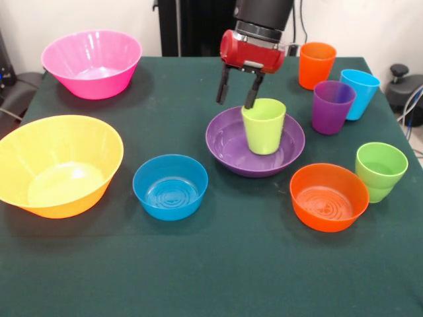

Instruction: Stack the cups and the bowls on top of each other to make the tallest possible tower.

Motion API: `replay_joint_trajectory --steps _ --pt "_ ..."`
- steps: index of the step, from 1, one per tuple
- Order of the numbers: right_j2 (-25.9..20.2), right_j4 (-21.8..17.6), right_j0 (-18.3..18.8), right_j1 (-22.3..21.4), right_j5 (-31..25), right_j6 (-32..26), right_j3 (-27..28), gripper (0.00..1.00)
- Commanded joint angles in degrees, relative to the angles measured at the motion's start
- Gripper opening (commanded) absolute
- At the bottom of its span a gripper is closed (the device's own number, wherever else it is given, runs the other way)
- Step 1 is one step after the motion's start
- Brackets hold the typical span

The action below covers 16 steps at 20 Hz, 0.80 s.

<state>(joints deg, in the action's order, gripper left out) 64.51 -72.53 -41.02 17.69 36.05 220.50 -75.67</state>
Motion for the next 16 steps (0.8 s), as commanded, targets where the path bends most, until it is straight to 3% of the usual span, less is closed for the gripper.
replay_joint_trajectory --steps 1,6,16 --pt "-9.9 -3.9 -0.3 3.3 0.8 10.3 6.1 1.00" --pt "-12.1 -1.3 1.1 0.5 -0.2 3.3 5.5 1.00" --pt "-14.6 1.6 2.5 -2.7 -2.1 -1.4 4.6 1.00"
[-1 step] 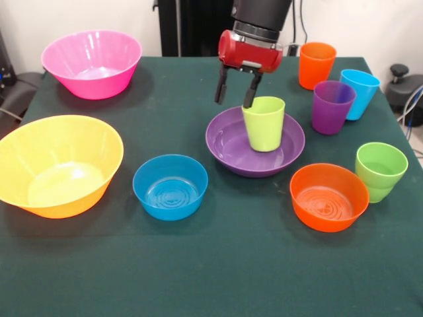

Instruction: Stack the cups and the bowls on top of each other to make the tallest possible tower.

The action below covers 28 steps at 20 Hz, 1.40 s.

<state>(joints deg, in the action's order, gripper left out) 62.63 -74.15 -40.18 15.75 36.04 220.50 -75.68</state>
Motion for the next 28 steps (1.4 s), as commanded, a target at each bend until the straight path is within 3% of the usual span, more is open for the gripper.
replay_joint_trajectory --steps 1,6,17,24,28 --pt "-13.0 3.6 1.9 -1.2 -2.1 -2.1 4.5 1.00" --pt "-14.6 6.2 3.2 -3.2 -2.8 -7.3 3.7 1.00" --pt "-15.2 4.9 3.3 -3.4 -3.2 -7.2 4.2 1.00" --pt "-11.7 -3.2 0.2 2.4 -2.4 7.7 6.6 1.00" --pt "-11.7 -3.7 -0.1 2.9 -3.1 8.1 6.9 1.00"
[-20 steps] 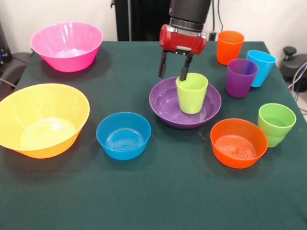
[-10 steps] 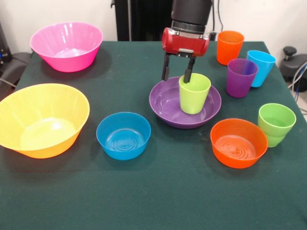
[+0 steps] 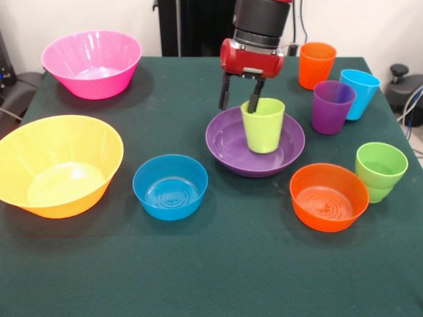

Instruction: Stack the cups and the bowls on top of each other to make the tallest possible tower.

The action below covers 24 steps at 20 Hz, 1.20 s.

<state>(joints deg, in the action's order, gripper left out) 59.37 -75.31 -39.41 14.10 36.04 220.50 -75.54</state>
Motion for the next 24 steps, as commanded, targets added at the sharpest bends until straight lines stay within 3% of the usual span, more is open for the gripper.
replay_joint_trajectory --steps 1,12,23,24 --pt "-8.5 -2.4 -0.8 4.5 -3.3 7.9 6.7 1.00" --pt "-10.7 2.2 0.9 1.6 -5.3 1.0 5.9 1.00" --pt "-11.4 3.1 1.2 0.7 -6.1 -1.0 5.5 1.00" --pt "-11.8 3.8 1.5 0.1 -6.1 -2.7 5.3 0.00"
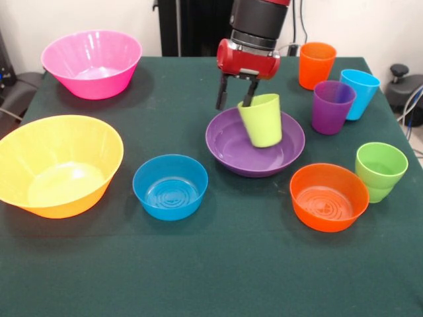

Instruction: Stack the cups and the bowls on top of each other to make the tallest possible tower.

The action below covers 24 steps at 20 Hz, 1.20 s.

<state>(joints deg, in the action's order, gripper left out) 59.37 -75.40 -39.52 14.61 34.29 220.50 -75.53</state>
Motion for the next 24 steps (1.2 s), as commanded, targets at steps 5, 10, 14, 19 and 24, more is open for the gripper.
replay_joint_trajectory --steps 5,10,14,19,24 --pt "-12.1 4.9 2.0 -0.6 -5.1 -4.4 5.5 0.00" --pt "-12.3 5.2 2.2 -0.8 -4.9 -5.3 5.6 0.00" --pt "-12.2 4.7 2.1 -0.7 -4.8 -4.8 5.6 0.00" --pt "-12.0 4.0 1.8 -0.4 -4.8 -3.5 5.7 0.00" --pt "-11.3 2.8 1.2 0.2 -4.7 -1.1 5.7 0.00"
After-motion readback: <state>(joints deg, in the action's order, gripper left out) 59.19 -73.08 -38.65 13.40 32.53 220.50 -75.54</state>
